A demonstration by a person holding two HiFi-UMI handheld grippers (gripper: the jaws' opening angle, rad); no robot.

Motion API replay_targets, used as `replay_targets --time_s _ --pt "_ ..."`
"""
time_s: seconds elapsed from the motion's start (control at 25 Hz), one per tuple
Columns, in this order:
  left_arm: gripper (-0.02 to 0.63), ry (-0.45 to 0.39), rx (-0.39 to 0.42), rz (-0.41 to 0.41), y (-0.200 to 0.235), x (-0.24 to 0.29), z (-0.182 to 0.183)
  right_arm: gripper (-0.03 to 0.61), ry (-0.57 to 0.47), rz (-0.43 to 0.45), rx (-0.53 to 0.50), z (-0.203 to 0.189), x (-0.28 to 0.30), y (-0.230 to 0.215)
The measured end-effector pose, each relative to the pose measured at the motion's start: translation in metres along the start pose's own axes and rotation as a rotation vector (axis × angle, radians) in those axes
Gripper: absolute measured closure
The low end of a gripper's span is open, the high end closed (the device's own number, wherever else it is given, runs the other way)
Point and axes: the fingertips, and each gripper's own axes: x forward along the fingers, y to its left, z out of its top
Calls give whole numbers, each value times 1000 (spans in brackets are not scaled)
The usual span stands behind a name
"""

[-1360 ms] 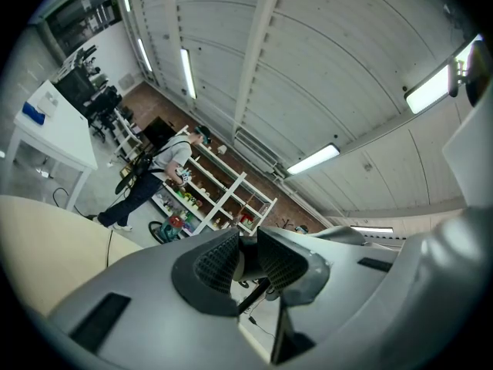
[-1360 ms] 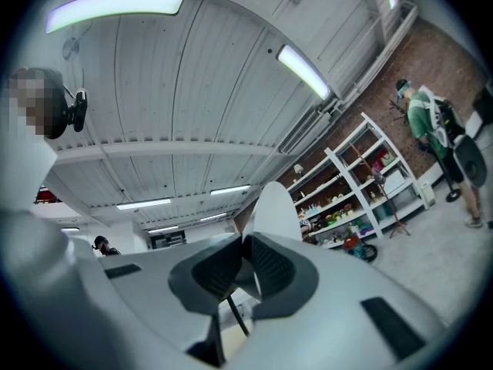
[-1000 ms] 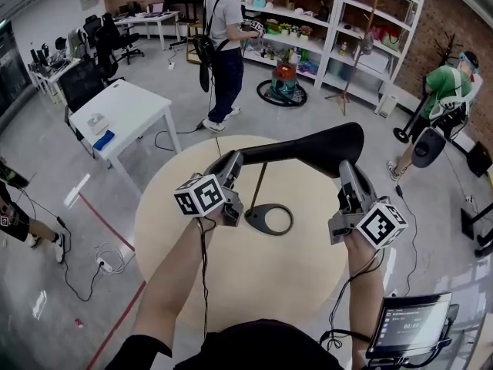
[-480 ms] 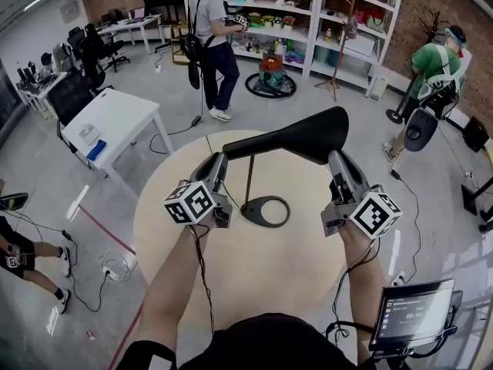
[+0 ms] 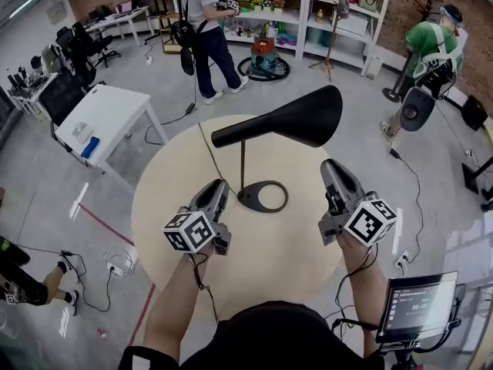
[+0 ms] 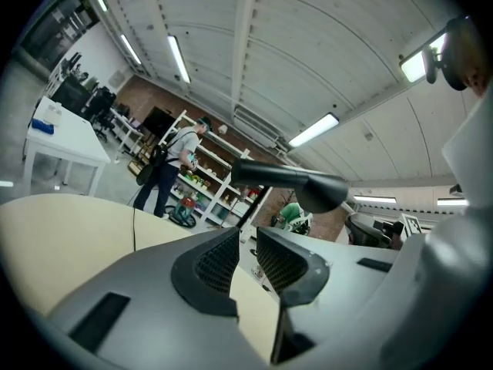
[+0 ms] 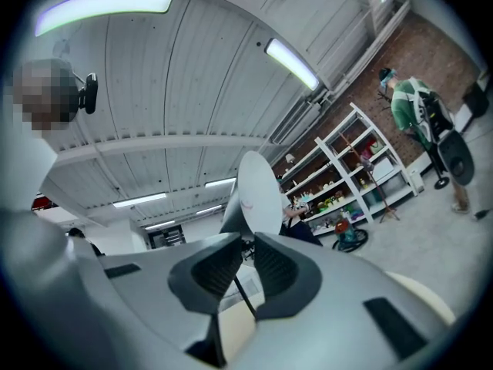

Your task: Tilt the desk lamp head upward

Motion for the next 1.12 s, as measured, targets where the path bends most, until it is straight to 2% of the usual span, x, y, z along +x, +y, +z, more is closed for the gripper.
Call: replay_targets --time_s 0.16,0.36,0.68,0.88,1.12 --pt "552 78 13 -24 -10 -24 -38 535 80 -7 -124 -24 -13 11" --pt "552 182 9 10 -6 -68 -87 535 204 -38 -240 -69 -38 4" --pt "552 322 -42 89 13 -131 -150 535 277 -85 -203 -115 -59 4" --pt "552 356 -67 85 5 -138 -164 535 305 -146 -133 -140 -75 -2" --pt "552 369 -106 68 0 -131 -177 535 355 -131 -65 -181 -88 13"
